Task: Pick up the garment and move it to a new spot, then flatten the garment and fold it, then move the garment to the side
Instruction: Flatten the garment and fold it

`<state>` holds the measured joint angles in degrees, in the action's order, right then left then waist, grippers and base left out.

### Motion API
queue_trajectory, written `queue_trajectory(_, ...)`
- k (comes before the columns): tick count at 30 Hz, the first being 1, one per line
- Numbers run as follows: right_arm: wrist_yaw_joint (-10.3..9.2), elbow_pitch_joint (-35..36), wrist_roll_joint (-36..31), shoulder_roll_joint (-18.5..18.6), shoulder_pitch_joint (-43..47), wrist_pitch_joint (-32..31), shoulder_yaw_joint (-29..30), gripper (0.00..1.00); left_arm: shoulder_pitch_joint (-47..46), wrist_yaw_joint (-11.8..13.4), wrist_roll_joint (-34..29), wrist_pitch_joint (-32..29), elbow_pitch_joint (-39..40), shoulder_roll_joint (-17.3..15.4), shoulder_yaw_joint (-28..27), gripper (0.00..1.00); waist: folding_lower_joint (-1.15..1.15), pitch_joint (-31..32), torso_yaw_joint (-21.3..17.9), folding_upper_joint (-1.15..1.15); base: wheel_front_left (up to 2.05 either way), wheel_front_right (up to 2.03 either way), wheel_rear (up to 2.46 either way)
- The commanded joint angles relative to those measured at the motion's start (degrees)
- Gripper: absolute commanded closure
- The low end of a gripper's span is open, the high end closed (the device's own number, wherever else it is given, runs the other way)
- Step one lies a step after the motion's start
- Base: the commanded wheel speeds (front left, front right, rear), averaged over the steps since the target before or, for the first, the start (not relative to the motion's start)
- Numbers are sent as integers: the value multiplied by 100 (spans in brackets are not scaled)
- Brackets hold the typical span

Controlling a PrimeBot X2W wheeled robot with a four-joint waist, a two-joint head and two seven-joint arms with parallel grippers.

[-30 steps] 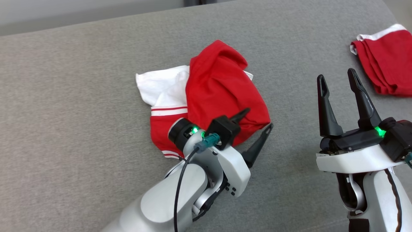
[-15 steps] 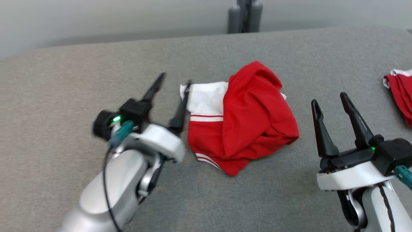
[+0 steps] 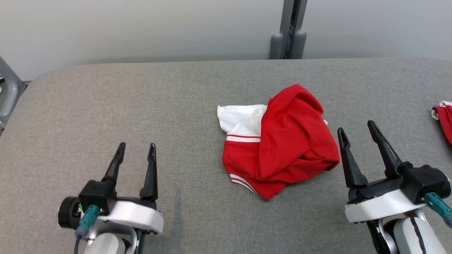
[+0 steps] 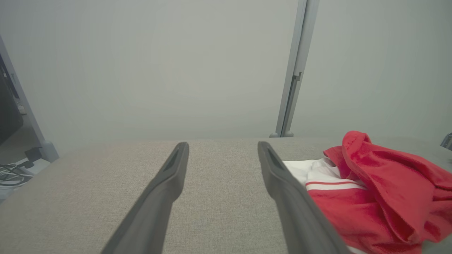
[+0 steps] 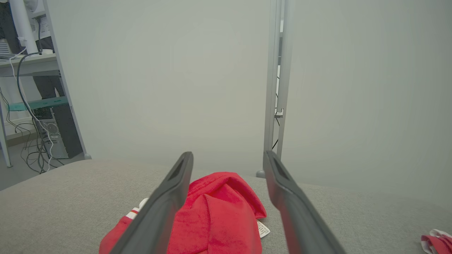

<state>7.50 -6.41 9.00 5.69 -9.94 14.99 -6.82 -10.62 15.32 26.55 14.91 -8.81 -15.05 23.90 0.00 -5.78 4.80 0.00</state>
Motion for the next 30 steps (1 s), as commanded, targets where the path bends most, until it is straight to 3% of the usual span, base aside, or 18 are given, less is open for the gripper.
queue_trajectory(1,-2,-18,-25,12,51,31,2,0,107,-68,-159,33,93,58,-113,0,0,10,24,0,0,0,0)
queue_trajectory(11,-2,-216,21,8,-30,10,-218,0,325,-563,-728,33,-54,692,-537,0,0,-27,215,0,0,0,0)
queue_trajectory(20,-2,-1292,58,-29,-790,-630,-1000,0,290,-931,-1019,33,-340,1021,-690,0,0,-138,595,0,0,0,0)
queue_trajectory(30,-2,-2334,-251,-154,-1324,-1028,-790,0,326,-1094,-1128,30,-443,1179,-752,0,0,-266,1000,0,0,0,0)
